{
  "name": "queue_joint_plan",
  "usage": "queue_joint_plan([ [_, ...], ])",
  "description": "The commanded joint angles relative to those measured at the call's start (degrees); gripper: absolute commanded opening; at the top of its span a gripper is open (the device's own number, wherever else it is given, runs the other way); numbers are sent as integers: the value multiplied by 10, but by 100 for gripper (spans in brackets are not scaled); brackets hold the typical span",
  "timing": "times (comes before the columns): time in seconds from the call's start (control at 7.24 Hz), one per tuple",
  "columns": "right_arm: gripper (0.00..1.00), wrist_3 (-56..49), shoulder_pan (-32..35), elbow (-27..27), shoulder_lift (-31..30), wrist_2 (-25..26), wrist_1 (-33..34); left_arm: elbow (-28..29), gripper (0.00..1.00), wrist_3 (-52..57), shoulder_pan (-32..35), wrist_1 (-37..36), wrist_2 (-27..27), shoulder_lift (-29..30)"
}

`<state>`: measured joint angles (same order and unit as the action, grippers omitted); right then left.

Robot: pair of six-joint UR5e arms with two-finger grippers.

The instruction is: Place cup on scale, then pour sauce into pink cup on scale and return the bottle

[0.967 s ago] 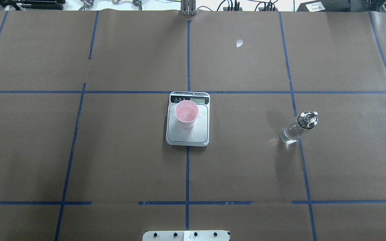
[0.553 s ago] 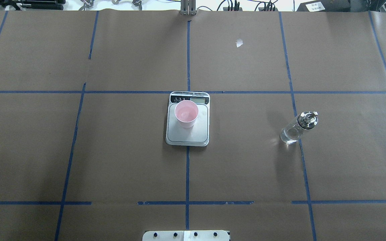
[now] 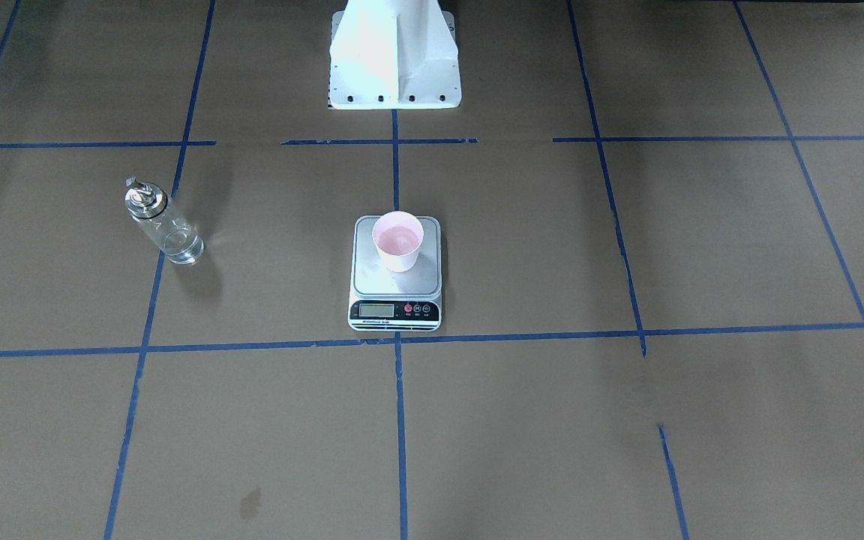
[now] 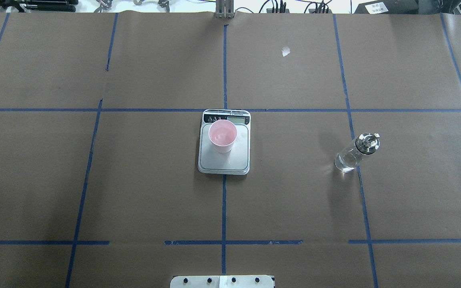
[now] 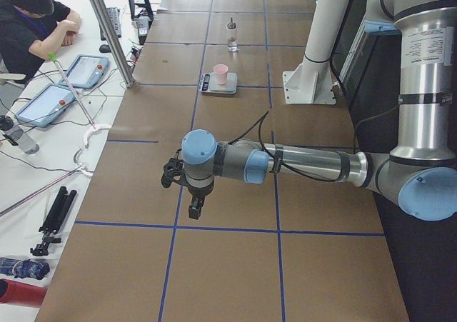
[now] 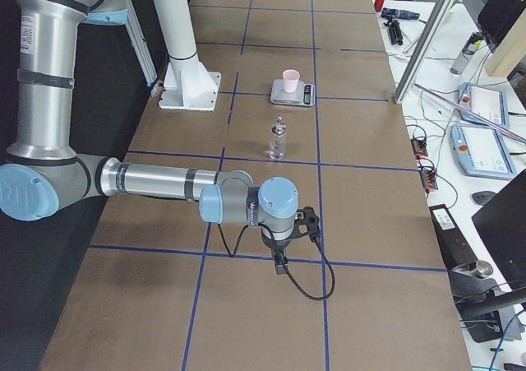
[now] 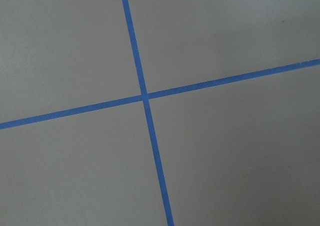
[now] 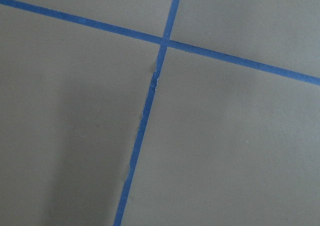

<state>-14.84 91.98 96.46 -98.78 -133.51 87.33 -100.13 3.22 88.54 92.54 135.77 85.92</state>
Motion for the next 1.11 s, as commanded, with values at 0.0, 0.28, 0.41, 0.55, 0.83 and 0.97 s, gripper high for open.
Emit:
queue_joint_plan([
  [0.0,100,-17,14,3,-2,4,10,-6,100,0,1,-25,0,3],
  [0.28,100,2,14,12,4,74,10,-6,100,-1,2,-25,1,0],
  [0.41,100,43,11,19,4,70,10,-7,100,-1,2,-25,1,-1],
  [0.55,100,71,10,22,4,69,-1,-6,100,-1,2,-25,0,-3],
  [0.83,100,67,10,19,0,62,-29,5,100,-4,1,-25,-1,-6],
  [0.97,100,65,10,18,-1,50,-29,14,100,-4,2,-25,-4,-7],
])
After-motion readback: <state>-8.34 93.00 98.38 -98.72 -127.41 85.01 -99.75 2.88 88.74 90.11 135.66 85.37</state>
